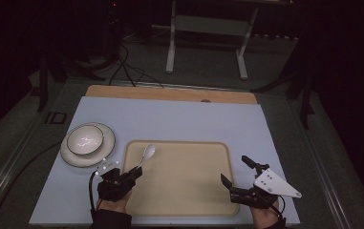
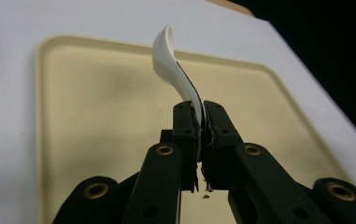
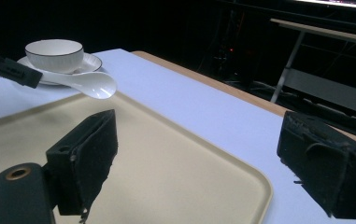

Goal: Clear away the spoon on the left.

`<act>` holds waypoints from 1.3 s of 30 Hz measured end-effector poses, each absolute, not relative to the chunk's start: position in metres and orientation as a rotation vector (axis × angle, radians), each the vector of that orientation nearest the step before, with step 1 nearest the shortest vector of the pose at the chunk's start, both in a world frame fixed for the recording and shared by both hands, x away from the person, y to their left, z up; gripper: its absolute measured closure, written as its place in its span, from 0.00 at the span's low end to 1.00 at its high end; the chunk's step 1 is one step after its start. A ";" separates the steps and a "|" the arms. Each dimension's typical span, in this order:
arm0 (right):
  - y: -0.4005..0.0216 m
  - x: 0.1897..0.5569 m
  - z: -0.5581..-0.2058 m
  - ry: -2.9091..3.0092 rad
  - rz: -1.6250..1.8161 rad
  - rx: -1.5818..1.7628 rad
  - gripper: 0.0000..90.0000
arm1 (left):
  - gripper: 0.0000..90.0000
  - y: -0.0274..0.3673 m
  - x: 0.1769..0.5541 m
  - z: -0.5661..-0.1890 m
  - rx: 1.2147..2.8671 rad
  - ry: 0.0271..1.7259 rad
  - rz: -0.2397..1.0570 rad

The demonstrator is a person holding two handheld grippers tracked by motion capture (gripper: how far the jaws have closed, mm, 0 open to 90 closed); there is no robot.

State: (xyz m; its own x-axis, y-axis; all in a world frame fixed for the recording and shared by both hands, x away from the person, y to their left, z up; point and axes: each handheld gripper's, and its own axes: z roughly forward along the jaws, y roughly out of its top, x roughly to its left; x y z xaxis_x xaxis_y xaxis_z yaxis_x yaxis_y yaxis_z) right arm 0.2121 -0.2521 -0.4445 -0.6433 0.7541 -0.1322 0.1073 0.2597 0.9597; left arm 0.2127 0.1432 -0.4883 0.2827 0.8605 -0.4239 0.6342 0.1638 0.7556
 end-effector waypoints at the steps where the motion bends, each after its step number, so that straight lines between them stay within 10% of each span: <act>1: -0.252 0.212 -0.444 1.943 1.412 0.778 0.14 | 0.95 0.142 0.212 -0.490 1.548 1.432 0.300; 39: -0.253 0.212 -0.445 1.946 1.417 0.784 0.14 | 0.86 0.115 0.212 -0.540 1.688 1.530 0.366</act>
